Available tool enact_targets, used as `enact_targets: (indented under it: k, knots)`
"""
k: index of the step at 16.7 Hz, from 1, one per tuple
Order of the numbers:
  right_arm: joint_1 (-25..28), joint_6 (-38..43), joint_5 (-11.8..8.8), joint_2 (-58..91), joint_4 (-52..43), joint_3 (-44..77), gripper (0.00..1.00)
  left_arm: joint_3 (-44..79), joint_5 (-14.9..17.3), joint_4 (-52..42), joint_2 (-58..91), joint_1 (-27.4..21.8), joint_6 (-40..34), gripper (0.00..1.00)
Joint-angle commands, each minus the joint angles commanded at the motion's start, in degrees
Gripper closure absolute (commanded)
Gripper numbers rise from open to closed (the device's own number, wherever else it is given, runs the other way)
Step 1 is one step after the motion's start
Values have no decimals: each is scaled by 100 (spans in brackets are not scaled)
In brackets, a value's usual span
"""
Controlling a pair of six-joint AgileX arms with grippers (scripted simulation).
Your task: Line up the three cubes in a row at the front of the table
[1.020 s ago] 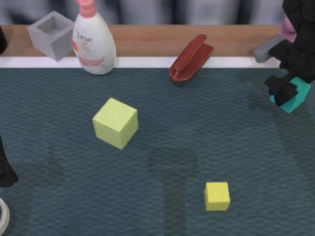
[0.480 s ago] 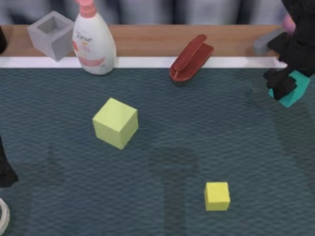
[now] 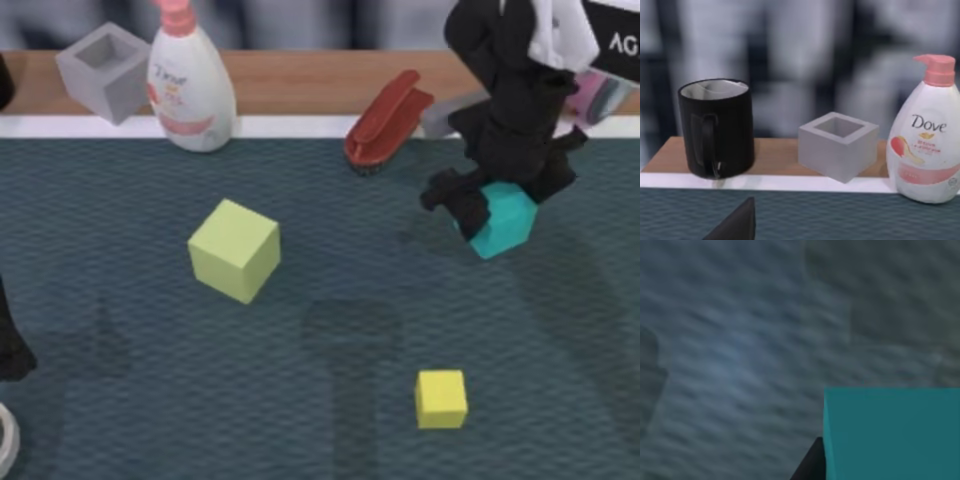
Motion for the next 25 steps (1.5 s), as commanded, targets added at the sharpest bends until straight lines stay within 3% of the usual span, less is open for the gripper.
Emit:
enact_targets:
  k: [7, 11, 14, 20, 25]
  knots:
    - [1754, 3587, 20, -838, 280, -1224, 100, 0, 0, 0, 0, 0, 0, 0]
    - [2481, 4928, 53, -1292, 470, -1749, 100, 0, 0, 0, 0, 0, 0, 0]
    - [2714, 5300, 71, -1461, 546, -1924, 100, 0, 0, 0, 0, 0, 0, 0]
    - [2704, 5300, 65, -1409, 637, -1978, 100, 0, 0, 0, 0, 0, 0, 0]
    - [2721, 5326, 66, -1073, 1597, -2553, 100, 0, 0, 0, 0, 0, 0, 0]
